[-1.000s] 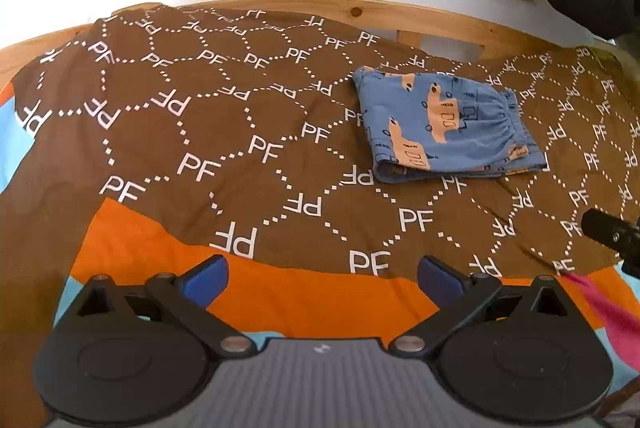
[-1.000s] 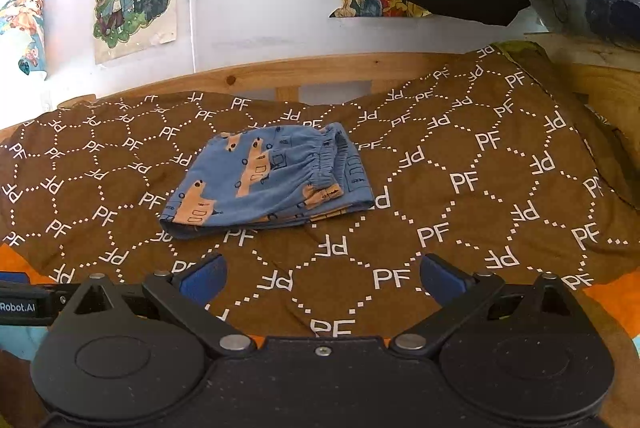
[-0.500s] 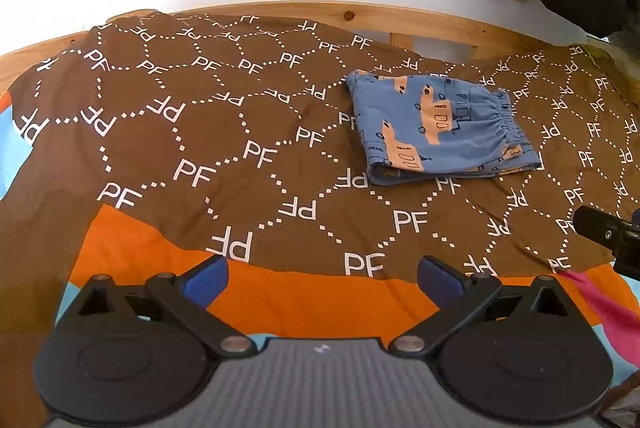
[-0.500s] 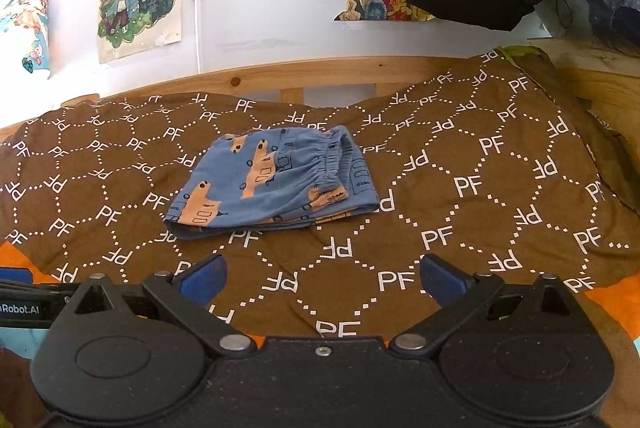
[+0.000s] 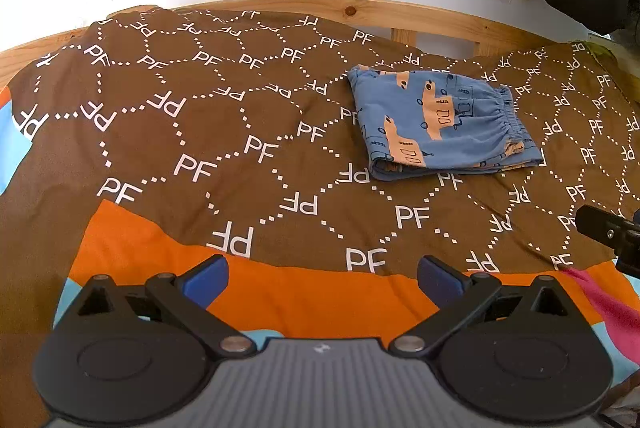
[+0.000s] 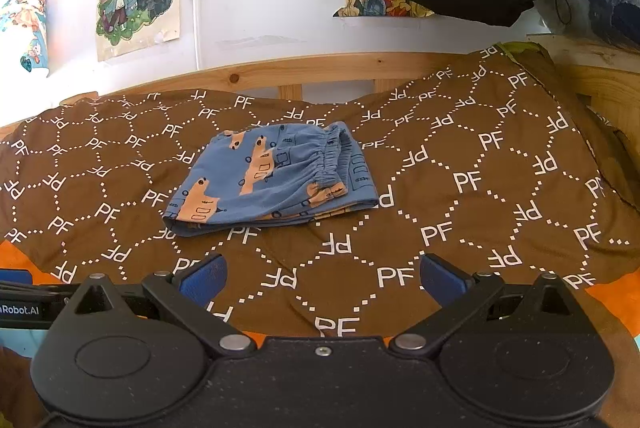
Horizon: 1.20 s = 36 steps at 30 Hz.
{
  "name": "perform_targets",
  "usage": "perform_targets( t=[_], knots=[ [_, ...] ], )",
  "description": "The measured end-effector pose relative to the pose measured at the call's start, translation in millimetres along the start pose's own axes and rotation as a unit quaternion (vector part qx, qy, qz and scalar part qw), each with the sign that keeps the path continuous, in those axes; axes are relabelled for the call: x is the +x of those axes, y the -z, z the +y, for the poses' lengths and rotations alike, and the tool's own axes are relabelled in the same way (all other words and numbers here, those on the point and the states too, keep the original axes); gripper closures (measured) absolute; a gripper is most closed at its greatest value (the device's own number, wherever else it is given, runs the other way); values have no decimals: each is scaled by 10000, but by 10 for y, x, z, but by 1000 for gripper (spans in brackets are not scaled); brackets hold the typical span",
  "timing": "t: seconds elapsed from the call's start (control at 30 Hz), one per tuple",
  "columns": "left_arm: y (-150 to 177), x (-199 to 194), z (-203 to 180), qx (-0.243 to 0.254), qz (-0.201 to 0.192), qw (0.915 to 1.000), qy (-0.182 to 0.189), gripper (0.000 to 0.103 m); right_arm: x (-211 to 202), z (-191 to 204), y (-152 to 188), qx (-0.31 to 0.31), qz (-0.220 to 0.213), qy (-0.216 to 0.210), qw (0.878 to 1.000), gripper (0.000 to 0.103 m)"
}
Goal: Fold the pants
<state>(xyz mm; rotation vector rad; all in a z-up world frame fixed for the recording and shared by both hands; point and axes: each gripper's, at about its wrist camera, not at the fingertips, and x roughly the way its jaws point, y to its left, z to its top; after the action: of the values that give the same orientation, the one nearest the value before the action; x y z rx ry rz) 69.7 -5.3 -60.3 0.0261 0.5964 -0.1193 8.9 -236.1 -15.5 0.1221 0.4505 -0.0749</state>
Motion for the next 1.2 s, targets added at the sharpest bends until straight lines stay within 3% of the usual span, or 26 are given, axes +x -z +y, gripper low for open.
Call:
perform_targets(
  t=[1.2],
  knots=[
    [15,2,13,11,11,10000,-13,0,11,15,16,-6,44,3,10000,1]
  ],
)
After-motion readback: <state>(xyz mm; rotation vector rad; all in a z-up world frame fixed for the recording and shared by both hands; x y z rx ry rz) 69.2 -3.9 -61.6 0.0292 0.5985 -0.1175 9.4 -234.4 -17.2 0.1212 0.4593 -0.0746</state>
